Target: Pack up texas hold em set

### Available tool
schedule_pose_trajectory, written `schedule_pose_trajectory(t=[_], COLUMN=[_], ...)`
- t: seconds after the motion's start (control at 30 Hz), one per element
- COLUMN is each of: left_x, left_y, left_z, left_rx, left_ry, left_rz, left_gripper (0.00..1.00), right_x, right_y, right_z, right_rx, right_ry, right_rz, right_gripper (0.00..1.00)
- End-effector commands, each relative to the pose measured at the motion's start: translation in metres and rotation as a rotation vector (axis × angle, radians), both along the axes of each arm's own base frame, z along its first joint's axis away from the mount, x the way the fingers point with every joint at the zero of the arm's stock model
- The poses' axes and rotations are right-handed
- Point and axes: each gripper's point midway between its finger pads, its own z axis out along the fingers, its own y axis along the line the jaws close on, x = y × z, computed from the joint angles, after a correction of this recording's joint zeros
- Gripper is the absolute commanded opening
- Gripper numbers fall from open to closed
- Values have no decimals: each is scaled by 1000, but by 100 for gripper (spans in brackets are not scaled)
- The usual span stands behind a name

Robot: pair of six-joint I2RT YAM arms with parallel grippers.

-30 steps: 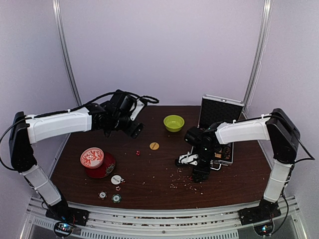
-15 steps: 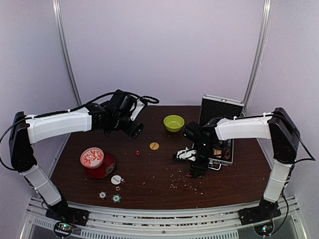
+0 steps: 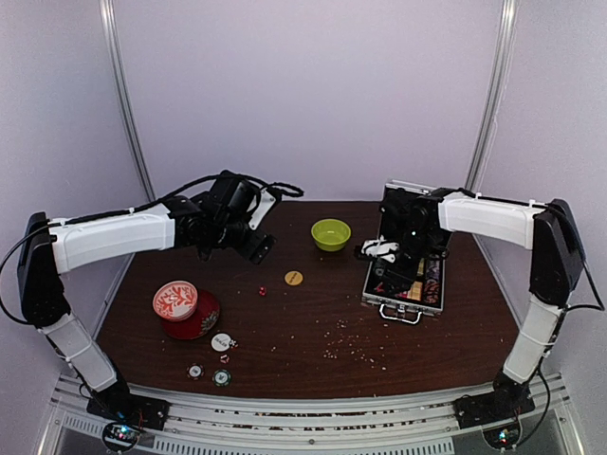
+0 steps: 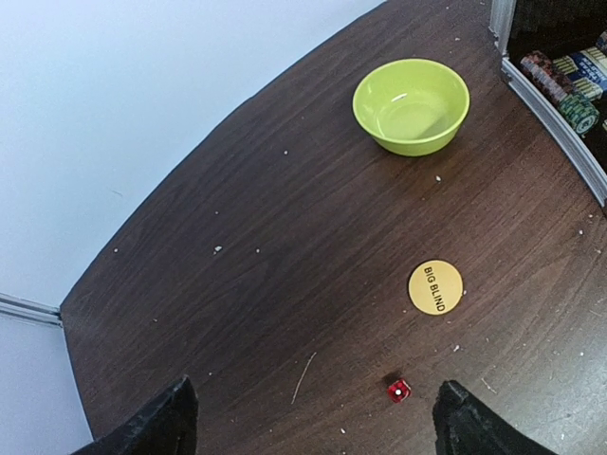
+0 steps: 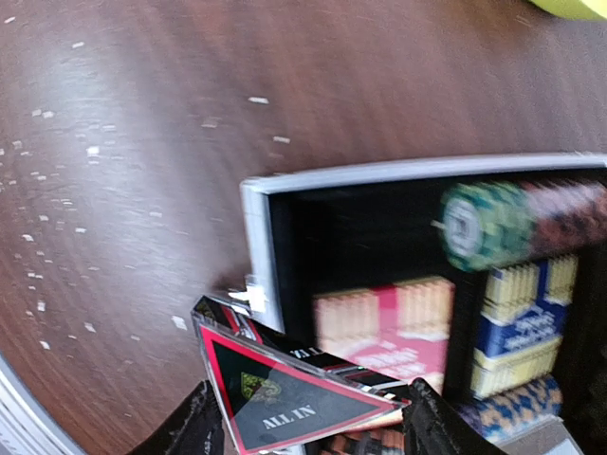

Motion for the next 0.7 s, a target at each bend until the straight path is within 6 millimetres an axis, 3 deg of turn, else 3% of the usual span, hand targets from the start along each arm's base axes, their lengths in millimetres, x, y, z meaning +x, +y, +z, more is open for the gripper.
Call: schedule_pose_trajectory(t=[0.0, 0.4, 0.67], left_x=[4, 3, 4], left_y=[-8, -10, -11], left_z=[11, 8, 4], left_rx=[-24, -23, -20], left_ry=[-19, -8, 0], left_rz=[-15, -23, -22], left_gripper=[88, 88, 88], right_x=[36, 102, 120], right_y=[-30, -87, -96], right_z=[11, -6, -14], right_rx=[-58, -188, -175], right_ry=[-61, -151, -141], right_rz=[-39, -121, -146], right_gripper=[58, 58, 59])
